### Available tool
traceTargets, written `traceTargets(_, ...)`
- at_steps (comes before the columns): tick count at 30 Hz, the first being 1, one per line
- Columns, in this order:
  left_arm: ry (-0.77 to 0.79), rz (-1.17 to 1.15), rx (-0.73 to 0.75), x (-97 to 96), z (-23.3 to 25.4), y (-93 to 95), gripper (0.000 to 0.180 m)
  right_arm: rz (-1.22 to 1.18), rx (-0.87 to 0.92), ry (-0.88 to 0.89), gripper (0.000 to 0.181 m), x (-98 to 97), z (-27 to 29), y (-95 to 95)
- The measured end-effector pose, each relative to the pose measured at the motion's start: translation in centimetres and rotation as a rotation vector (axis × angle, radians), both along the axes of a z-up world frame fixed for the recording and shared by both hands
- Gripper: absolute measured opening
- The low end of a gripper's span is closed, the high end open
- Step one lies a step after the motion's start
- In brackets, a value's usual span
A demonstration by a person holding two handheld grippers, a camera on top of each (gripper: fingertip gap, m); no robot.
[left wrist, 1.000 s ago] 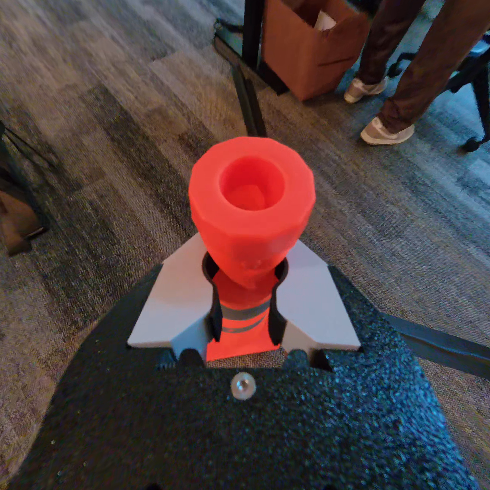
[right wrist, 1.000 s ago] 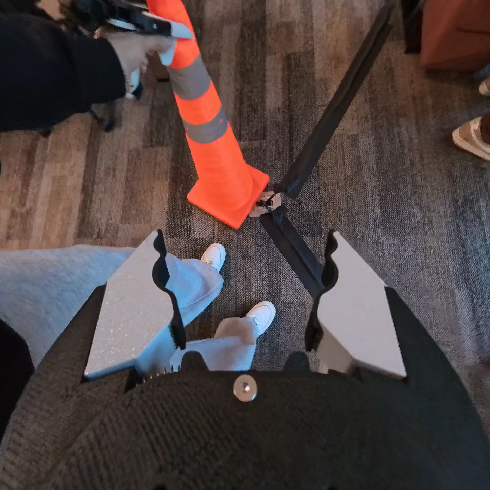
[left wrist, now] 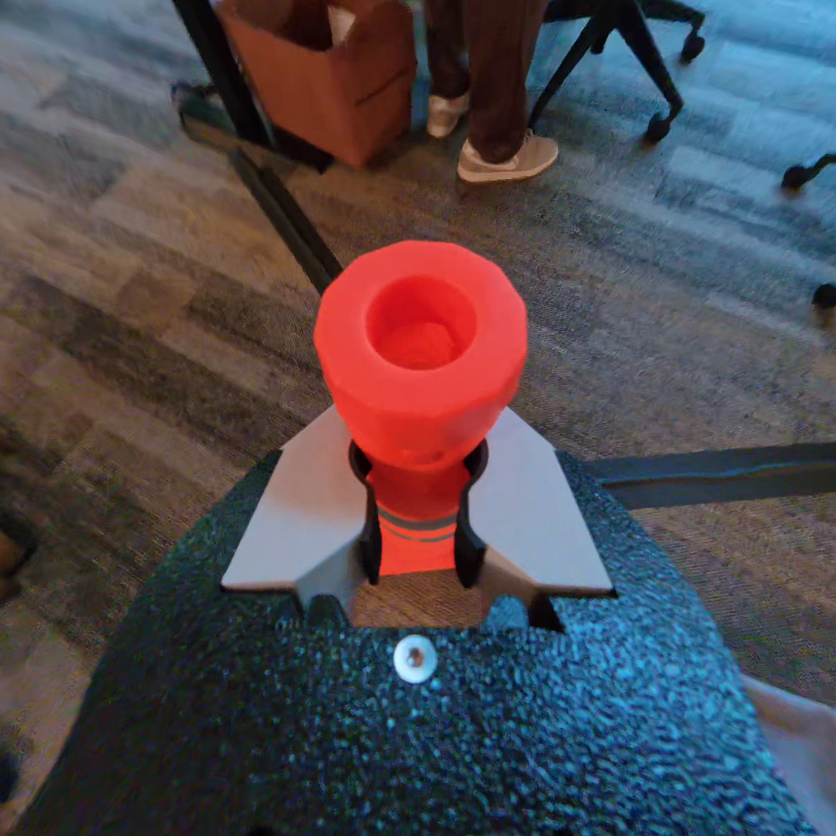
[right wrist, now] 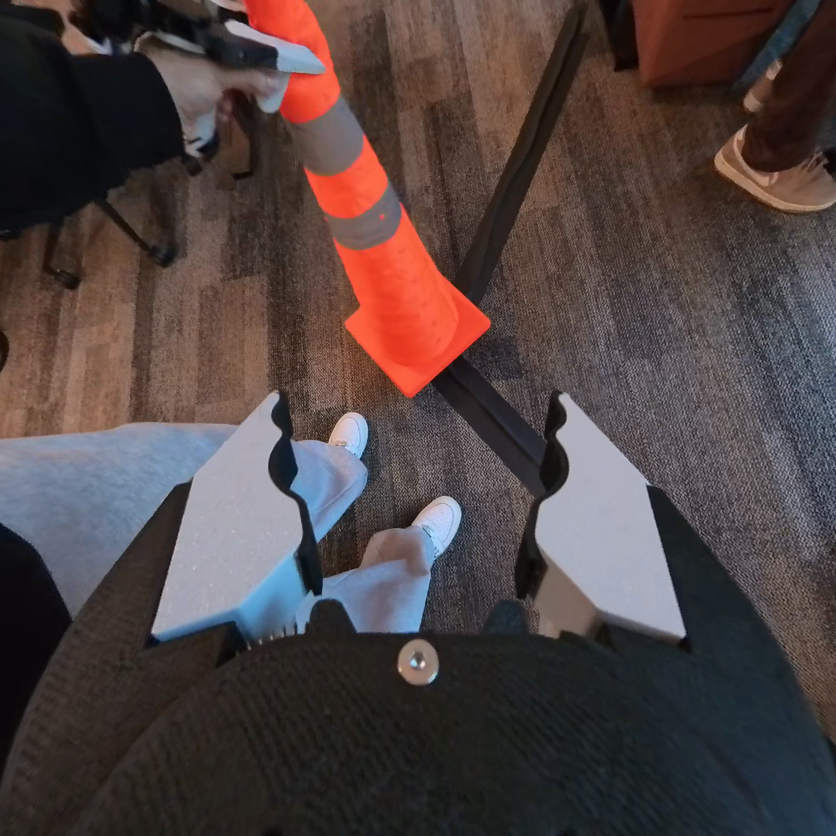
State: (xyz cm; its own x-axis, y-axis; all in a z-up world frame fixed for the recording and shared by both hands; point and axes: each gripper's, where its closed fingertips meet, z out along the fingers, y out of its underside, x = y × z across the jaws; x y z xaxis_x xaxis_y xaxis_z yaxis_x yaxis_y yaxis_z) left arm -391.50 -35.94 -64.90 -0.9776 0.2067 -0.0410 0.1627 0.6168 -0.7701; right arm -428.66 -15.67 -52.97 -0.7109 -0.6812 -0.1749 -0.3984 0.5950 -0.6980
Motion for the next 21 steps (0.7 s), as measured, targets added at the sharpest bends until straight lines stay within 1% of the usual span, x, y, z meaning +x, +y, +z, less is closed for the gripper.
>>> traceTargets(2,0.044,0.049,-0.004,0.4,1.1,0.5,0.029,-0.004,-0.002,-0.002,0.11,-0.3,0.2,-0.1)
traceTargets(3,0.043,0.056,0.0,0.4,1.3,0.7,0.03,-0.004,-0.002,-0.003,0.11,-0.4,0.1,0.0)
traceTargets(6,0.047,0.081,0.04,0.3,0.6,1.7,0.029,0.007,0.022,-0.016,0.109,-0.3,-0.4,0.5)
traceTargets(8,0.005,0.003,-0.004,-0.5,-0.6,1.8,0.029,0.019,0.02,-0.016,0.109,0.1,-0.5,0.6)
traceTargets(9,0.021,-0.009,-0.062,-0.7,-0.7,1.6,0.029,0.026,0.018,-0.022,0.108,0.3,-0.5,0.6)
traceTargets(10,0.057,0.006,-0.087,-0.6,-0.5,1.3,0.029,0.032,0.019,-0.027,0.108,0.6,-0.5,0.6)
traceTargets(11,0.065,0.01,-0.073,-0.3,-0.3,1.2,0.03,0.038,0.021,-0.026,0.108,0.8,-0.5,0.5)
traceTargets(13,0.027,0.0,-0.061,0.4,-0.1,0.9,0.032,0.049,0.013,-0.028,0.108,1.1,-0.4,0.3)
traceTargets(15,0.074,0.029,-0.06,0.7,0.1,1.0,0.029,0.066,0.011,-0.032,0.107,1.4,-0.3,0.4)
traceTargets(17,0.072,0.018,-0.067,0.6,0.4,1.1,0.029,0.081,0.009,-0.019,0.107,1.5,-0.3,0.5)
traceTargets(19,0.101,0.029,-0.08,0.6,0.8,0.9,0.028,0.089,0.017,-0.013,0.106,1.5,-0.5,0.7)
traceTargets(21,0.083,0.01,-0.114,0.4,1.5,0.8,0.028,0.091,0.025,-0.006,0.106,1.2,-0.7,0.9)
